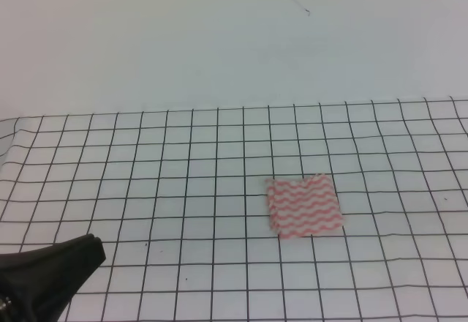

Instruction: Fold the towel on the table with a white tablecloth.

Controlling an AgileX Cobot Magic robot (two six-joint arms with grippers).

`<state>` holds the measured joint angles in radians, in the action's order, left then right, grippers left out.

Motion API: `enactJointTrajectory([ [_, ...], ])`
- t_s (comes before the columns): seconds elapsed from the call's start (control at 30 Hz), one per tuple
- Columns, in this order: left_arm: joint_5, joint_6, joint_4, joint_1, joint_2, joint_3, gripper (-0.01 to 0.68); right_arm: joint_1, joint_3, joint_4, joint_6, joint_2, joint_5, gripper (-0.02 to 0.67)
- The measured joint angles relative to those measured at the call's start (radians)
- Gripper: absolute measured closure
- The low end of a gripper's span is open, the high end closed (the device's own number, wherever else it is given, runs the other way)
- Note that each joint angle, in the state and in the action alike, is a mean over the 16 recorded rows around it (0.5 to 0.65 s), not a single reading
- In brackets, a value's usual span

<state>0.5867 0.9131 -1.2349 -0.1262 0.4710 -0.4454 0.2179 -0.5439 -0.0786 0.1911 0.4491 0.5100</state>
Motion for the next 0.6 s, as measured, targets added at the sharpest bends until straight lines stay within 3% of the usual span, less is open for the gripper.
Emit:
enactJointTrajectory([
  [0.27, -0.057, -0.122, 0.184, 0.020, -0.080, 0.018, 0.672, 0.000, 0.000, 0.000, 0.000, 0.000, 0.000, 0.650],
  [0.6, -0.261, -0.612, 0.746, 0.086, -0.299, 0.207, 0.672, 0.000, 0.000, 0.000, 0.000, 0.001, 0.002, 0.650],
])
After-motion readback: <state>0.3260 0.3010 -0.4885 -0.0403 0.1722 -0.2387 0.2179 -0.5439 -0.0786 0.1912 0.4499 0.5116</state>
